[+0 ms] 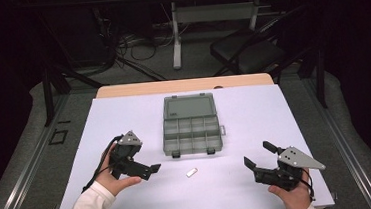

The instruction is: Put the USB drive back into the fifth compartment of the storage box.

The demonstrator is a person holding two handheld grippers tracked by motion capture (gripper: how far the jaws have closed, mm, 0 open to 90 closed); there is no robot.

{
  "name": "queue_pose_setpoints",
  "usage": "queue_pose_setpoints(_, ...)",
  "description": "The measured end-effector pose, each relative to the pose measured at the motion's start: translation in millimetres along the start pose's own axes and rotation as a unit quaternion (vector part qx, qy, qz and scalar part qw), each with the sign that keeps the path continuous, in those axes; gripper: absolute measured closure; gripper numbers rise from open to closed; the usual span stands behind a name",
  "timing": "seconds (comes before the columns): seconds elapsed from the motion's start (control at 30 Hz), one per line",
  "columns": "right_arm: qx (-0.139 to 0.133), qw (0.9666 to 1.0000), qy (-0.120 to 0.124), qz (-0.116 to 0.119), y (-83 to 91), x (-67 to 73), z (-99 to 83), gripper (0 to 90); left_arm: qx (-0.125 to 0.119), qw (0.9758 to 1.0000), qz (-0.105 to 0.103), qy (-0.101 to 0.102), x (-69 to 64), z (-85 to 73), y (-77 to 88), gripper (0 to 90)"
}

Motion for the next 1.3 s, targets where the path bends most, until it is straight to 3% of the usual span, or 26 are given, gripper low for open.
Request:
queue_pose_setpoints(0.3,0.0,1.0,0.0,0.001,-0.7,-0.1,-0.6,15.4,0.026,0.9996,0.002,-0.009,-5.0,4.4,-2.6,3.1)
queue_pose_setpoints(0.73,0.004,1.0,0.001,0.002,-1.1,-0.2,-1.8,15.4,0.059,0.9983,0.005,0.002,-5.5,12.3,-13.8,5.5)
queue_pose_setpoints(1.3,0.006,1.0,0.003,0.004,-2.3,0.7,-2.9,15.4,0.078,0.9968,0.008,-0.011,-13.7,18.5,-33.4,9.0)
Point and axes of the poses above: each handheld gripper's, and its own axes: y roughly backward along the jaws, z roughly out of its top, x roughly to its left, the point moved 7 cm from there along -y, roughly forward along the jaws, and after that the axes turned 11 degrees about y, right-handed, at the moved point
